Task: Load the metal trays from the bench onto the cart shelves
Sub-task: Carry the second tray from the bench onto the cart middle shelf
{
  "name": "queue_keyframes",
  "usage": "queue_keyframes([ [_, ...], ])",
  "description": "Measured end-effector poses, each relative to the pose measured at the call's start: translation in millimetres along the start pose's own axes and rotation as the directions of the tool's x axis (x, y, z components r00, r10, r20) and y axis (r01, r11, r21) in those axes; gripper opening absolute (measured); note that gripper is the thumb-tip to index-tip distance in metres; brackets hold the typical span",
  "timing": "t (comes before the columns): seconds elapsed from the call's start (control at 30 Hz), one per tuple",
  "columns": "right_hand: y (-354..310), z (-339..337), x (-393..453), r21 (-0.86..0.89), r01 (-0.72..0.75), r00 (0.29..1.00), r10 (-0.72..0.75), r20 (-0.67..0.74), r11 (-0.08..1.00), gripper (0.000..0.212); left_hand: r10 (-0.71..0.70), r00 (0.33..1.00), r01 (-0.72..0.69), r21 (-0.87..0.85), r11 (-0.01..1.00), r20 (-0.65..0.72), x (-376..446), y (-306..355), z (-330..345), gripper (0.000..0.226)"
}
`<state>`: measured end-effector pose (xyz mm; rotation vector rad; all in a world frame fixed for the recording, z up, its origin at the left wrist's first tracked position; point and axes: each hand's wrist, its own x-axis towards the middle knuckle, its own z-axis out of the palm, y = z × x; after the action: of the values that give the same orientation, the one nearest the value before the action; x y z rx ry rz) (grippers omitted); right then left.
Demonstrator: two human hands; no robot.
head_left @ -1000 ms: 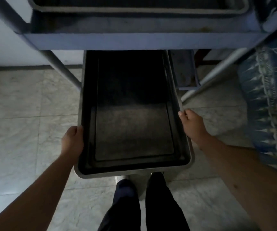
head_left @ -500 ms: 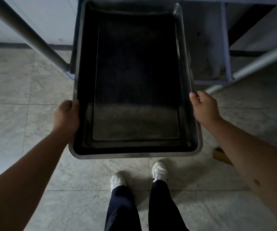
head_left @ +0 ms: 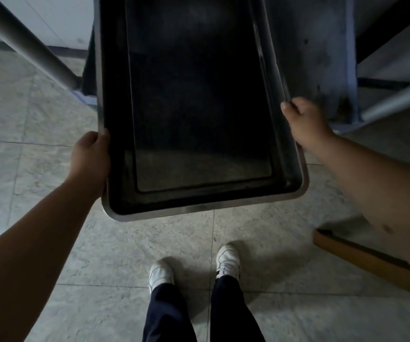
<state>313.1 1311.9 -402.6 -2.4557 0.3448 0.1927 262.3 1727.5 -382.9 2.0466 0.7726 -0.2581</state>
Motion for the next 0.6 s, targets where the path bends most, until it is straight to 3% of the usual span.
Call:
queue_keyframes([
  [0.17,6,-18,27,0.034,-0.049,0.998,0.047,0.047,0.998,0.027,-0.062,0.998,0.068,-0.204,0.977,0.034,-3,9,23,0.028],
  [0.3,15,-30,6,0.188,-0.208,0.976,0.191,0.103,0.960,0.040,-0.113,0.993,0.116,-0.244,0.963,0.029,-3,9,23,0.030],
  [0.4,29,-29,-65,0.223,-0.285,0.941,0.316,-0.122,0.932,0.039,-0.126,0.992,0.128,-0.275,0.953,0.025,-5,11,27,0.028],
  [0.47,29,-13,-128,0.355,-0.360,0.862,0.454,-0.228,0.863,0.045,-0.134,0.991,0.134,-0.293,0.947,0.019,-7,13,28,0.028],
  [0.53,16,10,-182,0.565,-0.448,0.819,0.571,-0.052,0.693,0.057,-0.142,0.990,0.140,-0.298,0.944,0.014,-9,14,30,0.029],
  [0.6,-2,30,-205,0.700,-0.476,0.823,0.550,0.142,0.533,0.052,-0.144,0.989,0.142,-0.294,0.945,0.013,-14,16,33,0.030],
])
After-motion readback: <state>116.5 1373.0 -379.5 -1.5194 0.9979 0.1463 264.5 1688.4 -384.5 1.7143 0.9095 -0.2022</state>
